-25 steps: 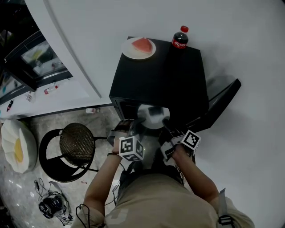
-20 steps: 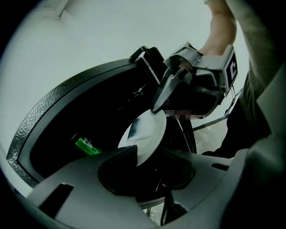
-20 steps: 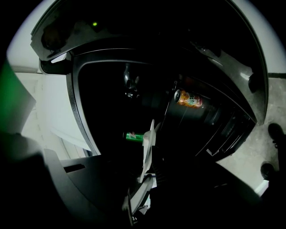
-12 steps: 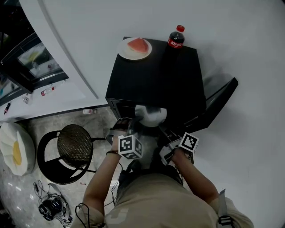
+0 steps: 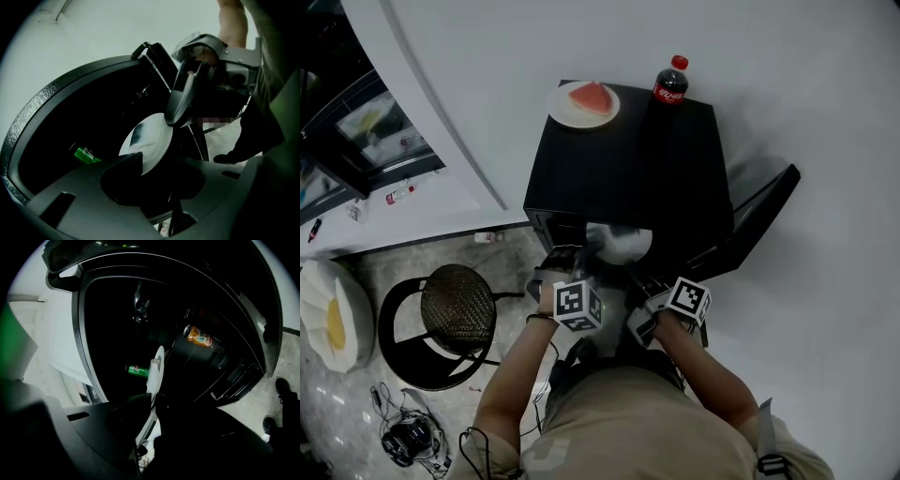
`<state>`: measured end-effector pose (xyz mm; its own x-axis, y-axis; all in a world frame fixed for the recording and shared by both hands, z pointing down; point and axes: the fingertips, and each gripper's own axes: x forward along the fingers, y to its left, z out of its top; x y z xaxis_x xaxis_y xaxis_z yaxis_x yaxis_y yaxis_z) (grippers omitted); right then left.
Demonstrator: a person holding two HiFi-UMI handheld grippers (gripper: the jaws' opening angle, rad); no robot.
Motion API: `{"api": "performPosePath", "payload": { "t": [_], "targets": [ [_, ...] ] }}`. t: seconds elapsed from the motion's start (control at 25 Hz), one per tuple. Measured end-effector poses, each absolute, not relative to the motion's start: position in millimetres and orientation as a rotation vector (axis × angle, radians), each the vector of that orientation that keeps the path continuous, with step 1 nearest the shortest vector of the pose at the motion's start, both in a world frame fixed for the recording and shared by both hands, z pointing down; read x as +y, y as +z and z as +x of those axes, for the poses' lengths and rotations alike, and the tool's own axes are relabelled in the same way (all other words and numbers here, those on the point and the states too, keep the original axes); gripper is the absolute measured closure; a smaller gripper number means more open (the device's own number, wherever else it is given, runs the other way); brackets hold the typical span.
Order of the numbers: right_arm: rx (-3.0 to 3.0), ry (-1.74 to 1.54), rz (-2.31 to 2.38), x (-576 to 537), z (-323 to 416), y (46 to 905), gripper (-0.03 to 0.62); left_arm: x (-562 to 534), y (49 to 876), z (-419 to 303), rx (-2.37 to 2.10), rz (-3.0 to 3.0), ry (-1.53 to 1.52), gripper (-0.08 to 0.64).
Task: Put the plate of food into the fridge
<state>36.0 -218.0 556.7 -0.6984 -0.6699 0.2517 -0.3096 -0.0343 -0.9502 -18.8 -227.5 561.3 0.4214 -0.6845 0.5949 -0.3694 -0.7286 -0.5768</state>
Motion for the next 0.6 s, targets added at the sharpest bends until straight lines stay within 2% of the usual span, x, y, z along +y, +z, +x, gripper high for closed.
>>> {"api": "performPosePath", "payload": {
  "t": [0.6],
  "targets": [
    [1.822,-1.796,-1.074,-229,42,563,0.557,-228,558,-19,0.909,-2.378,-1.226,0.425]
  ]
}}
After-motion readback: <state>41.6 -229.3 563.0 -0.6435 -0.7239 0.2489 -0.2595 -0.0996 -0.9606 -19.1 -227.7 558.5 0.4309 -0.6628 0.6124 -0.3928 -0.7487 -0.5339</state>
